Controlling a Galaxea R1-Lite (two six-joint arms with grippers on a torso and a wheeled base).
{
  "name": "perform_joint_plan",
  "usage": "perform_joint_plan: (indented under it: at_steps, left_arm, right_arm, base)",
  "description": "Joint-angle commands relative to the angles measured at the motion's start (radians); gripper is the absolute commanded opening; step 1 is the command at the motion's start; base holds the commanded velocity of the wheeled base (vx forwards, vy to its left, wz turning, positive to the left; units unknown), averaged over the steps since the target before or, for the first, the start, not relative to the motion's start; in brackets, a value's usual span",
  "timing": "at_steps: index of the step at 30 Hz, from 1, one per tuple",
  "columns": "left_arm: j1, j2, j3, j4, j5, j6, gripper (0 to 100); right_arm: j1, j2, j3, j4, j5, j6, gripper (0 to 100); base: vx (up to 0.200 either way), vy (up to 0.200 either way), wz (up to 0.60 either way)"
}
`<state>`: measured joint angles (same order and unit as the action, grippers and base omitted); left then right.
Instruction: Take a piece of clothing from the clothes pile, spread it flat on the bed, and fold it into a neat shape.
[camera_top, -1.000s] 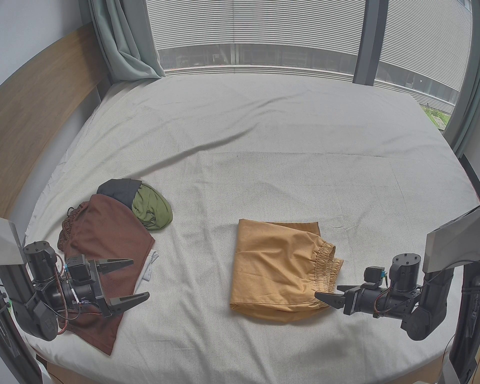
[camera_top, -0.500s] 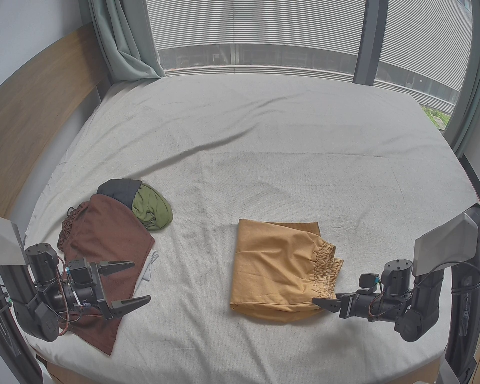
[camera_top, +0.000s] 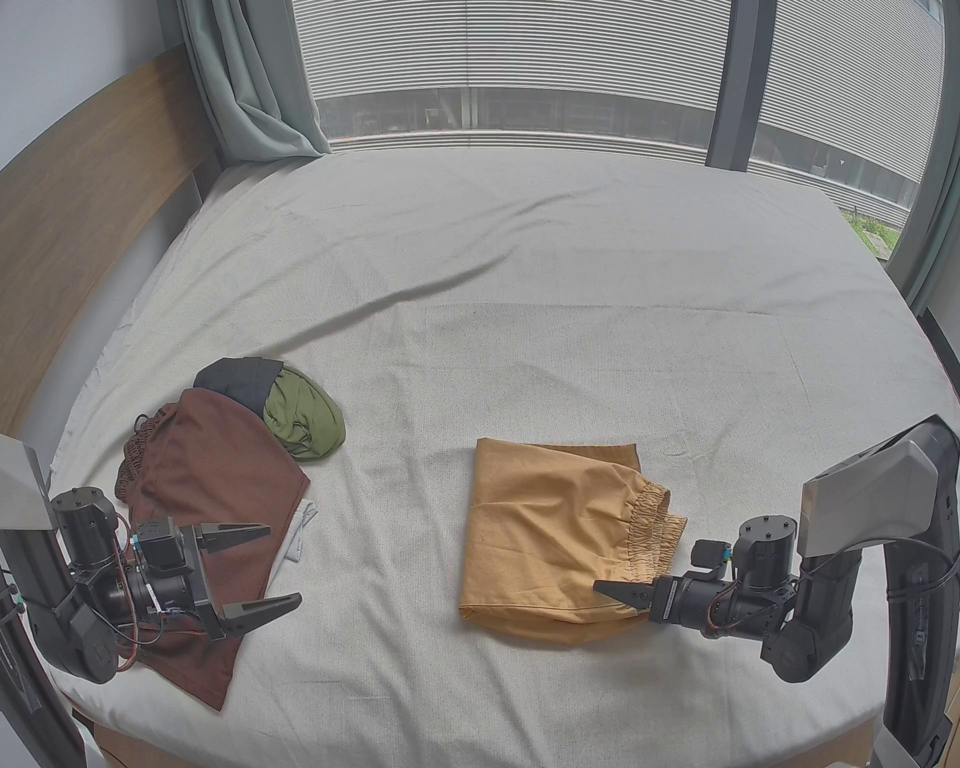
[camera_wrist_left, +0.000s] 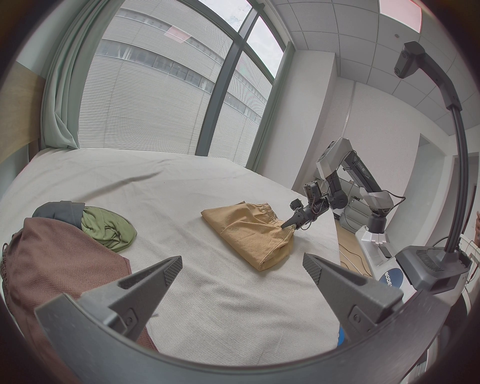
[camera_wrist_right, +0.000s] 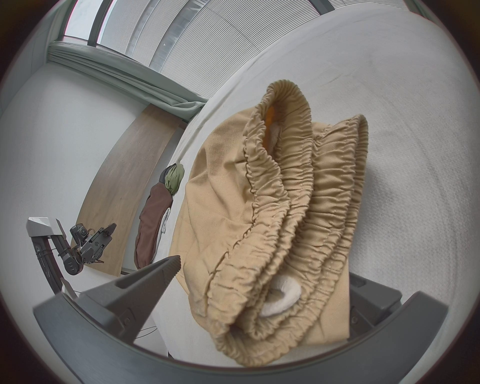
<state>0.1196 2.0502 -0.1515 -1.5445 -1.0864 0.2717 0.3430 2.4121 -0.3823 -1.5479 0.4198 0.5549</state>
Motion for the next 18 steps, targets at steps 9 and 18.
perform_joint_plan:
  at_steps: [9, 18]
  left_arm:
    - [0.000, 0.004, 0.000, 0.000, -0.001, 0.001, 100]
    - [-0.001, 0.005, 0.000, -0.002, 0.000, 0.001, 100]
  right_arm:
    - [0.002, 0.005, -0.020, -0.001, -0.003, 0.000, 100]
    - [0.004, 0.005, -0.016, -0.001, -0.003, 0.000, 0]
  base:
    - [0.000, 0.000, 0.00]
    - [0.000, 0.000, 0.00]
